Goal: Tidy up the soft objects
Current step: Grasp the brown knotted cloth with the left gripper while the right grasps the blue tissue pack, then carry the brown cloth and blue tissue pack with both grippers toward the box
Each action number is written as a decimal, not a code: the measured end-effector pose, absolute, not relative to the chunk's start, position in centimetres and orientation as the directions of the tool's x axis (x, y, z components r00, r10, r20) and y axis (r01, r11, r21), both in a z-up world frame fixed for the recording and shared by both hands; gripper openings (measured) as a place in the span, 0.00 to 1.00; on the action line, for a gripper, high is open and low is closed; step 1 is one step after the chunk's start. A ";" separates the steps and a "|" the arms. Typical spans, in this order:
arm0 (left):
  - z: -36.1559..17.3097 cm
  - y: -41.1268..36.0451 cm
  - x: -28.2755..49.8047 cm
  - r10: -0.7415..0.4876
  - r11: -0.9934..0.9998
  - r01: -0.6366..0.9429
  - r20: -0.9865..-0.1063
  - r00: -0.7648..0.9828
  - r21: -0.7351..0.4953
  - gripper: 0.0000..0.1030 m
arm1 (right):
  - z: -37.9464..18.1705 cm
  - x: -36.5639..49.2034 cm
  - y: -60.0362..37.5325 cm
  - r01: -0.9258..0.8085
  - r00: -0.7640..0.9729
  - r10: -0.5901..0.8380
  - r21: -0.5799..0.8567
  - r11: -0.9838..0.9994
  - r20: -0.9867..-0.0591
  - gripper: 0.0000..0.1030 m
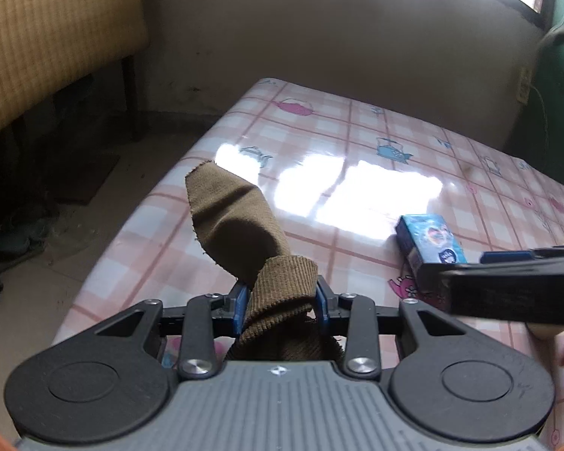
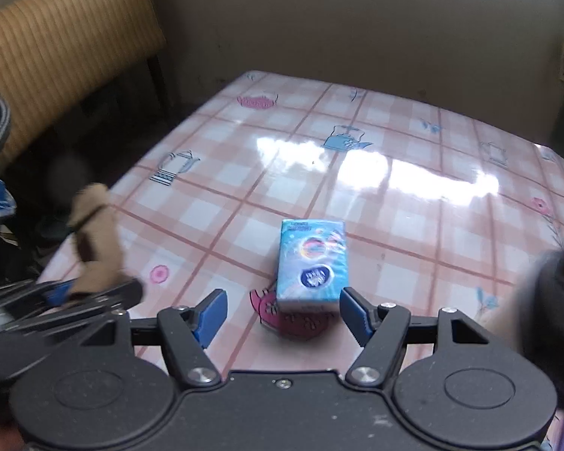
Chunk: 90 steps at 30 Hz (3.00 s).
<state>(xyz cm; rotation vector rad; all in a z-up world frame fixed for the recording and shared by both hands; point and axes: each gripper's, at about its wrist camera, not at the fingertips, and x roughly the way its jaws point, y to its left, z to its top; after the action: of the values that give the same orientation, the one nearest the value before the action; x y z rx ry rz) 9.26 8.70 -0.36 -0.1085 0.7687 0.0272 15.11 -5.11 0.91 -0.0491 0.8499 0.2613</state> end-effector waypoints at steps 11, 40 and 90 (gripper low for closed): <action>-0.5 8.3 10.6 -0.029 0.993 -0.059 -0.703 0.711 -0.101 0.35 | -2.2 19.2 -3.0 -0.154 0.634 0.034 -0.083 0.985 -0.772 0.90; 4.4 5.2 8.8 -0.070 0.994 -0.005 -0.648 0.759 -0.114 0.35 | 7.1 10.5 -8.4 -0.241 0.702 0.252 0.112 0.964 -0.666 0.28; 8.9 -1.9 8.9 -0.121 0.992 0.059 -0.665 0.737 -0.115 0.35 | 11.5 8.4 -15.1 -0.096 0.757 0.113 0.063 0.993 -0.644 0.31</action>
<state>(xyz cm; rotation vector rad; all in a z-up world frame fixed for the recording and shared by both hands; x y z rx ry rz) 8.89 -1.88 8.94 -0.0883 0.7359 -0.0989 8.36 -15.10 11.49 0.0263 0.7030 0.1140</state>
